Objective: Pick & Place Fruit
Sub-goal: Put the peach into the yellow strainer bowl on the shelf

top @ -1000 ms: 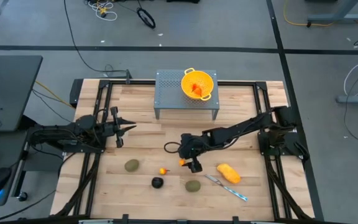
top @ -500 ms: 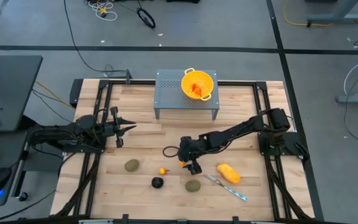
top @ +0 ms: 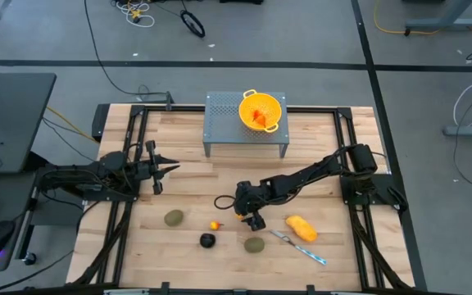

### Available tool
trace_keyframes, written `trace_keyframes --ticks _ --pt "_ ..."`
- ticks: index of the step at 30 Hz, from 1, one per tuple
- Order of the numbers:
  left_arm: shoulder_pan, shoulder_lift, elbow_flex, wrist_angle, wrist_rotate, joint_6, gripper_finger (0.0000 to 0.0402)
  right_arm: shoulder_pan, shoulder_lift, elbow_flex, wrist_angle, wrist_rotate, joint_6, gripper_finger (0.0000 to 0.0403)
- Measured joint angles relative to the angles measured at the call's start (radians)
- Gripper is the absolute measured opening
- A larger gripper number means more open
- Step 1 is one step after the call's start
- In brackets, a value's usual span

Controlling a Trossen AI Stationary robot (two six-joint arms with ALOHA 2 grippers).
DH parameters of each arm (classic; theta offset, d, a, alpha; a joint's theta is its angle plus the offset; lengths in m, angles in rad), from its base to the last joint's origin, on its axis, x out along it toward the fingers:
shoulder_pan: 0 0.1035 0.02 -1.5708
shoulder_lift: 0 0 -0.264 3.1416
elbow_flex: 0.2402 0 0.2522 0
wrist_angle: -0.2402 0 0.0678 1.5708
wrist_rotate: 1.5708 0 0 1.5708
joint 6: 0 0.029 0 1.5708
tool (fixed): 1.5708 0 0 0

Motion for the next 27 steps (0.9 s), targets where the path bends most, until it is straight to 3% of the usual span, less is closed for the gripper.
trace_keyframes --ticks 14,27 --pt "0.0 0.0 0.0 0.0 0.0 0.0 0.0064 0.0 0.003 0.0 0.002 -0.002 -0.01 0.0281" --pt "0.0 0.0 0.0 0.0 0.0 0.0 0.0064 0.0 0.01 0.001 0.006 -0.006 -0.01 0.0266"
